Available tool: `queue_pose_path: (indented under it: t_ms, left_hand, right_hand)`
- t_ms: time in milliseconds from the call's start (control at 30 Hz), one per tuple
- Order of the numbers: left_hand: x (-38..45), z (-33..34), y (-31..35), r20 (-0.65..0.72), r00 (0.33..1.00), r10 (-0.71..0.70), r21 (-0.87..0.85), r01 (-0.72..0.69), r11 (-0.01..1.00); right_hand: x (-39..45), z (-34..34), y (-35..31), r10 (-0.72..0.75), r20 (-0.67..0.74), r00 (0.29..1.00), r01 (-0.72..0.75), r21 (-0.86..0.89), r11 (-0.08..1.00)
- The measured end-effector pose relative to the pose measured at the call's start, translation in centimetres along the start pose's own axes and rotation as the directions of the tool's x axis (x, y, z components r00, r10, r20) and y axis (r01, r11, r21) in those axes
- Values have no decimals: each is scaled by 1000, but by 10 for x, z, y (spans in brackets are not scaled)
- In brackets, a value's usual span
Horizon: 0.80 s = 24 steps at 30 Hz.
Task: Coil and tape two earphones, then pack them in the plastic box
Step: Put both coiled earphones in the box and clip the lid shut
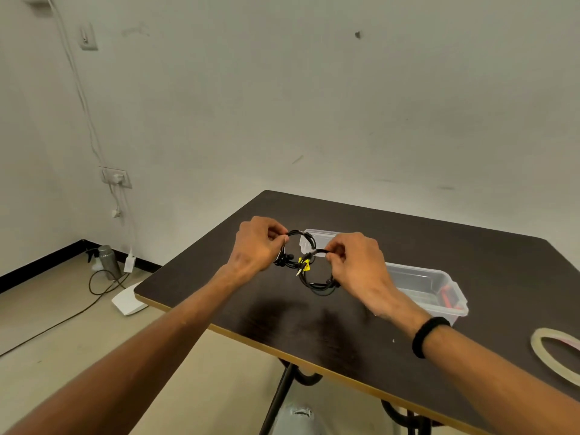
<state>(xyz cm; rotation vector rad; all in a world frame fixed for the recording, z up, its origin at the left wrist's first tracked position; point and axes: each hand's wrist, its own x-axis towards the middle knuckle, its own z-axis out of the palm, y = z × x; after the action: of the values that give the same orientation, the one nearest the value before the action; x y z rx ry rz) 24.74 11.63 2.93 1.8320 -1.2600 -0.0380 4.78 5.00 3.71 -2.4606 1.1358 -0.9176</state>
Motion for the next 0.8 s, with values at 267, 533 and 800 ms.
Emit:
queue_pose_path:
  t_ms: [267, 533, 800]
  left_hand:
    - [6, 1, 48, -34, 996, 77, -74, -79, 994]
    - [10, 27, 103, 30, 999, 15, -194, -9, 981]
    - [-5, 70, 121, 265, 948, -176, -337, 262, 904]
  right_hand:
    - [8, -61, 14, -6, -138, 990, 19, 91, 996]
    - [12, -138, 52, -4, -219, 976, 6, 5, 1000]
    - [1, -157, 107, 40, -195, 980, -41, -2, 999]
